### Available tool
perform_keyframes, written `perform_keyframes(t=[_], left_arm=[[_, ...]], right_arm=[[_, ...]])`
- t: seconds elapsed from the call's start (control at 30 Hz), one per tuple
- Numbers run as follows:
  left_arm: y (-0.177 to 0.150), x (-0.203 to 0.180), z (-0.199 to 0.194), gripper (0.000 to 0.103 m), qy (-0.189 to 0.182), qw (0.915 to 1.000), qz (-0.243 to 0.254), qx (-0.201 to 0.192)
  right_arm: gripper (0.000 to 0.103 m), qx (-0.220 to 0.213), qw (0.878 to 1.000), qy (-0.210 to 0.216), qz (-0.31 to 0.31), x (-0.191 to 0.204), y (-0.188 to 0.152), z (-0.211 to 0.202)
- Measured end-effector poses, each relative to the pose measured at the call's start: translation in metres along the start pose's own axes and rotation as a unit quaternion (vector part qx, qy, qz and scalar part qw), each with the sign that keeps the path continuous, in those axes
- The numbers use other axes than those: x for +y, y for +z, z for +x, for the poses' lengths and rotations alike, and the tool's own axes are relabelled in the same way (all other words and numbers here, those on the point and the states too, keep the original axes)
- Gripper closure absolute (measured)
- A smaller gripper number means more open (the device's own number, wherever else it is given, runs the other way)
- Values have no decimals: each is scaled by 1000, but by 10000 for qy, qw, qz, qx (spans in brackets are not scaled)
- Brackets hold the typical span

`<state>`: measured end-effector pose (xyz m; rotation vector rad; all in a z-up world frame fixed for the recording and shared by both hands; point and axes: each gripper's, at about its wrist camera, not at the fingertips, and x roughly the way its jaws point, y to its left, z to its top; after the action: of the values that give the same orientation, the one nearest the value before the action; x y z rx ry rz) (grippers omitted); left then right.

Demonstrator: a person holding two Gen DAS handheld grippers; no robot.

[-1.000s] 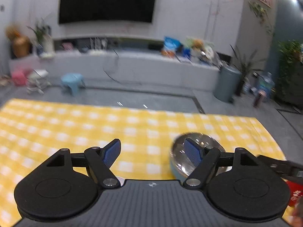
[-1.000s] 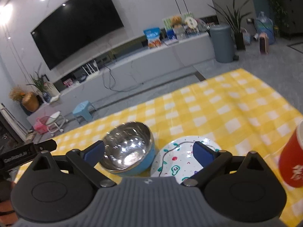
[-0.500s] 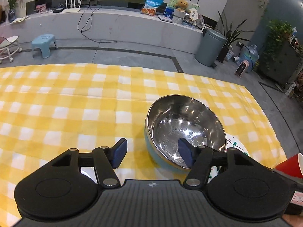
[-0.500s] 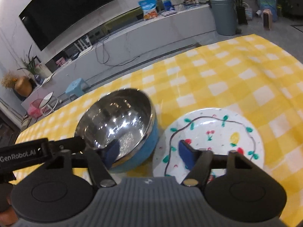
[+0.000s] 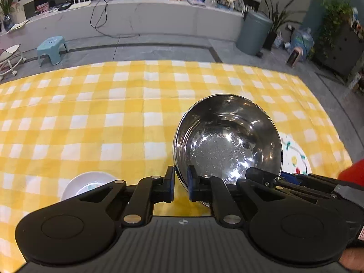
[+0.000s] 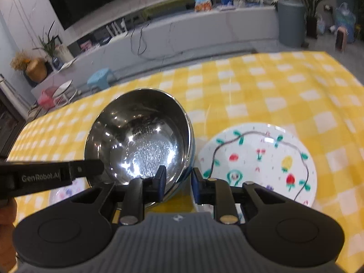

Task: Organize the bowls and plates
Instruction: 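Close the left gripper on the blue bowl rim, then lift the blue bowl with the left gripper and carry it toward the orange bowl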

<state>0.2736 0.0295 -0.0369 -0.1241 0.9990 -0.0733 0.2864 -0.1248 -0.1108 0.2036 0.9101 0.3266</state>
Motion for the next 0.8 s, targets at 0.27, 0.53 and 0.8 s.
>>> perform_keyframes(t=[0.27,0.53,0.8], left_arm=[[1,3,4,90,45,10000,-46,50],[3,32,14,87,-588,9941,-907,-123],[-1,32,38,73,-633,9908,-1171,232]], right_arm=[[75,-58,9999,115,44,3,-3,-4],[62,-341,9985,272,319,0,-6,1],[75,-438,9990,-28,-59,11,-12,12]])
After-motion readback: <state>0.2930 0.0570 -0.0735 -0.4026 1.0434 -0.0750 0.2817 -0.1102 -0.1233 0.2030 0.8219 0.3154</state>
